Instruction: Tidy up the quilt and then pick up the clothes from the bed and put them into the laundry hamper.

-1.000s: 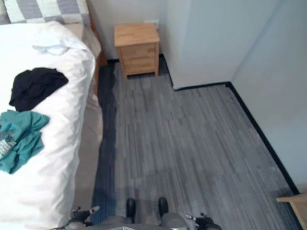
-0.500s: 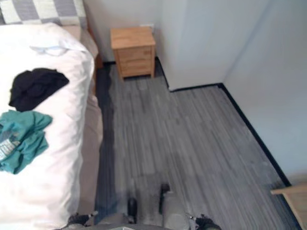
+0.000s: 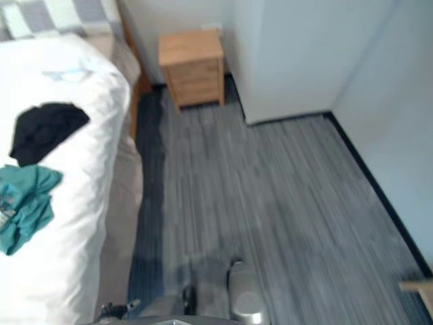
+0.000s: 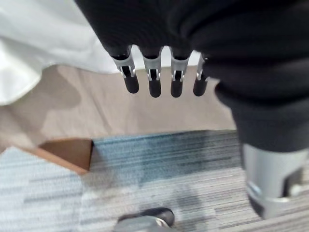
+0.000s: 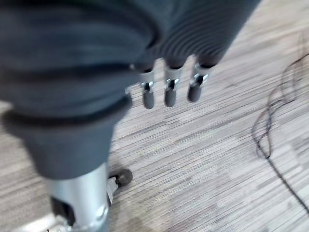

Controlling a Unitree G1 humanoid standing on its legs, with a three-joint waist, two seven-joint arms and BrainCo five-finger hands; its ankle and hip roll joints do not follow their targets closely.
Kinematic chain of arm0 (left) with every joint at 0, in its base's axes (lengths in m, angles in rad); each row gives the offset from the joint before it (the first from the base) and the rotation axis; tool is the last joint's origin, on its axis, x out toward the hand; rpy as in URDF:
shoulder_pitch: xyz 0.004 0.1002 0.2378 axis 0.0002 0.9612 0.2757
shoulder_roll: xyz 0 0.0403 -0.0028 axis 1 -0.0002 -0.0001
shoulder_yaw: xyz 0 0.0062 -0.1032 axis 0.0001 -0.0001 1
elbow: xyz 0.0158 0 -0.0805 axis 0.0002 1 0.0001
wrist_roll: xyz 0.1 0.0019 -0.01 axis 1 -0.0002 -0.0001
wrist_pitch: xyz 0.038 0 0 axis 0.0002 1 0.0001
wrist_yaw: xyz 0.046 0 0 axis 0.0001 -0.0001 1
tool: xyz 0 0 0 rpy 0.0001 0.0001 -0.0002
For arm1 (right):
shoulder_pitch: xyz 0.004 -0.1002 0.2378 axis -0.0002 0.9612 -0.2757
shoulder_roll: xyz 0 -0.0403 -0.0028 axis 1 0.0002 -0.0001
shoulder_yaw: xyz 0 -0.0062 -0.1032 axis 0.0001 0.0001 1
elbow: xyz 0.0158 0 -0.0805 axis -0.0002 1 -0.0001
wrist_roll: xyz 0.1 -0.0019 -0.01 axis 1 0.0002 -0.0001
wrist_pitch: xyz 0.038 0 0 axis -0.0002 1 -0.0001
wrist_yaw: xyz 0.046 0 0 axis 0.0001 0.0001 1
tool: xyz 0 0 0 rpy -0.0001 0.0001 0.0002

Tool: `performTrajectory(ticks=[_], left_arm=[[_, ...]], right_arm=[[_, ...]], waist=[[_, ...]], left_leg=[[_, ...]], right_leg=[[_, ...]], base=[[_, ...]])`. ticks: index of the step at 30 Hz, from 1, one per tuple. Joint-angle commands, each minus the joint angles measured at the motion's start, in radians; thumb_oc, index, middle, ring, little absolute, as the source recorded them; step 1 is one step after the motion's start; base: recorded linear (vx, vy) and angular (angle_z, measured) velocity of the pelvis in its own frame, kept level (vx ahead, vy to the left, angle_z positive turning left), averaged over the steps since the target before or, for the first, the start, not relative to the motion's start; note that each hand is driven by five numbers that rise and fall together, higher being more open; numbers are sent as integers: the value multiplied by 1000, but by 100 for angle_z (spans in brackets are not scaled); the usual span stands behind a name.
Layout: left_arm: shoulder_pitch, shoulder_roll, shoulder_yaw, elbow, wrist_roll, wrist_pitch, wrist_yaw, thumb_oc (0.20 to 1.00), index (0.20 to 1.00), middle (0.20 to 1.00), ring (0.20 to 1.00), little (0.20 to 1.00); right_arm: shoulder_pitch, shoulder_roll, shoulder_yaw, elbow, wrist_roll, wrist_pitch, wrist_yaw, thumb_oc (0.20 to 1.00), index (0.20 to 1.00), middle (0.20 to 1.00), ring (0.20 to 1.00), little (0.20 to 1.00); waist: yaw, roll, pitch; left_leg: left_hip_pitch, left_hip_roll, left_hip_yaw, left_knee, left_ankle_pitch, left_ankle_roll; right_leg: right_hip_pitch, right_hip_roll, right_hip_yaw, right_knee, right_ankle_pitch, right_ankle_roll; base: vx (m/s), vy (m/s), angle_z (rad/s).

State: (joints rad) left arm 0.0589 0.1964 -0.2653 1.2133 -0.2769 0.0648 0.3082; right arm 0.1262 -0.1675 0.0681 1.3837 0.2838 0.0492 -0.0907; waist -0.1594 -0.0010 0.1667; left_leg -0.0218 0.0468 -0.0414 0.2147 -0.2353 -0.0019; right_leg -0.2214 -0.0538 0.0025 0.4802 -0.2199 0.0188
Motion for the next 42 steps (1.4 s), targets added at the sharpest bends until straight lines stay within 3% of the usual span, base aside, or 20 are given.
performTrajectory(ticks=[1,4,8,10,11,14,16,18,19,22,23,24,26,29,32,35,38,39,41,42], left_arm=[[-53,-26,37,-4,39,-20,-2,1000,1000,1000,1000,1000],[-41,-23,28,-5,51,-34,-11,1000,1000,1000,1000,1000],[-20,-9,17,28,16,-10,-42,1000,1000,1000,1000,1000],[-21,-12,15,33,4,-12,-43,1000,1000,1000,1000,1000],[-32,-17,35,37,-17,-6,-43,1000,1000,1000,1000,1000],[-46,-12,57,48,11,11,-25,1000,1000,1000,1000,1000],[-41,-4,53,52,-12,-13,0,1000,1000,1000,1000,1000],[-50,1,60,54,-24,-18,2,1000,1000,1000,1000,1000],[-57,5,66,56,-42,-24,3,1000,1000,1000,1000,1000],[-93,32,63,38,-85,-27,-6,1000,1000,1000,1000,1000],[-108,36,62,33,-87,-20,-2,1000,1000,1000,1000,1000],[-111,36,62,32,-89,-17,-1,1000,1000,1000,1000,1000],[-112,31,75,42,-73,-5,-7,1000,1000,1000,1000,1000],[-107,15,72,56,-34,20,-6,1000,1000,1000,1000,1000],[-100,6,50,54,-1,44,12,1000,1000,1000,1000,1000],[-74,-4,52,43,36,28,22,1000,1000,1000,1000,1000],[-52,-15,48,29,56,-32,9,1000,1000,1000,1000,1000],[-47,-21,47,12,66,-27,11,1000,1000,1000,1000,1000],[-47,-29,35,-3,56,-22,25,1000,1000,1000,1000,1000],[-46,-30,28,-7,45,-18,22,1000,1000,1000,1000,1000]], right_arm=[[-67,-123,0,-97,36,-95,-20,1000,1000,1000,1000,1000],[-95,-144,-21,-125,69,-129,4,1000,1000,1000,1000,1000],[-112,-158,22,-160,109,-101,6,1000,1000,1000,1000,1000],[-117,-159,29,-158,110,-92,0,1000,1000,1000,1000,1000],[-129,-150,34,-155,77,-78,-19,1000,1000,1000,1000,1000],[-109,-132,27,-140,81,-52,-24,1000,1000,1000,1000,1000],[-76,-103,11,-139,52,-61,-17,1000,1000,1000,1000,1000],[-50,-92,8,-153,26,-70,-17,1000,1000,1000,1000,1000],[-46,-83,21,-164,15,-70,-26,1000,1000,1000,1000,1000],[-68,-69,73,-163,56,-69,-54,1000,1000,1000,1000,1000],[-79,-70,81,-146,60,-70,-51,1000,1000,1000,1000,1000],[-82,-70,83,-140,60,-72,-50,1000,1000,1000,1000,1000],[-76,-68,78,-125,42,-75,-45,1000,1000,1000,1000,1000],[-54,-55,60,-121,19,-61,-60,1000,1000,1000,1000,1000],[-47,-53,52,-122,49,-45,-72,1000,1000,1000,1000,1000],[-59,-56,42,-116,32,-23,-87,1000,1000,1000,1000,1000],[-63,-78,26,-115,24,-99,-63,1000,1000,1000,1000,1000],[-69,-91,21,-128,12,-105,-57,1000,1000,1000,1000,1000],[-83,-121,14,-141,27,-119,-46,1000,1000,1000,1000,1000],[-97,-137,3,-145,28,-128,-31,1000,1000,1000,1000,1000]], waist=[[12,1,51],[68,1,92],[157,16,109],[165,13,119],[170,25,108],[174,16,82],[182,13,60],[167,27,59],[158,36,64],[126,58,102],[105,45,116],[99,43,125],[58,17,143],[15,9,141],[-5,0,124],[-7,0,90],[-11,13,65],[2,4,63],[37,-4,78],[65,-7,87]], left_leg=[[-106,-12,21,553,268,-36],[-248,-86,29,361,270,-8],[-357,-95,-37,-175,391,-30],[-358,-93,-57,-211,388,-33],[-345,-60,-29,-230,375,-35],[-318,-25,53,-179,356,-32],[-272,-26,74,-150,358,-8],[-197,-44,109,-153,351,18],[-157,-50,114,-161,344,25],[-72,-63,69,-200,321,32],[-21,-87,50,-209,294,38],[-4,-91,46,-210,285,40],[84,-124,24,-207,220,50],[161,-134,-13,-186,147,71],[173,-134,-31,-118,73,81],[215,-99,7,-27,1,49],[209,-19,70,183,131,-23],[125,-3,97,304,198,-39],[-38,-3,117,393,224,-43],[-134,-42,118,370,242,-39]], right_leg=[[104,-6,30,-358,296,38],[191,2,32,-366,256,42],[325,38,90,-411,203,44],[351,27,99,-402,177,51],[371,-9,84,-364,118,84],[453,-80,13,-310,60,128],[439,-159,-64,-67,136,161],[308,-218,-112,142,273,153],[231,-222,-122,177,287,140],[69,-84,-156,80,215,103],[10,-48,-177,-70,257,104],[10,-44,-183,-97,265,106],[-10,-22,-158,-350,333,130],[-34,-14,-101,-501,386,153],[-28,-23,-21,-498,388,146],[-13,-34,-34,-429,376,131],[24,-31,-69,-410,351,100],[70,-35,-76,-423,349,82],[153,-40,-91,-446,328,61],[206,-44,-100,-464,307,57]], base=[[410,-76,64],[476,16,-24],[720,186,-56],[495,237,-84],[385,257,-102],[487,221,-97],[510,237,-22],[419,313,-31],[516,261,-62],[423,9,-21],[532,-101,17],[507,-123,37],[590,-147,41],[710,-166,60],[551,-172,51],[528,-184,85],[427,-147,26],[414,-181,29],[372,-117,28],[359,-19,20]])
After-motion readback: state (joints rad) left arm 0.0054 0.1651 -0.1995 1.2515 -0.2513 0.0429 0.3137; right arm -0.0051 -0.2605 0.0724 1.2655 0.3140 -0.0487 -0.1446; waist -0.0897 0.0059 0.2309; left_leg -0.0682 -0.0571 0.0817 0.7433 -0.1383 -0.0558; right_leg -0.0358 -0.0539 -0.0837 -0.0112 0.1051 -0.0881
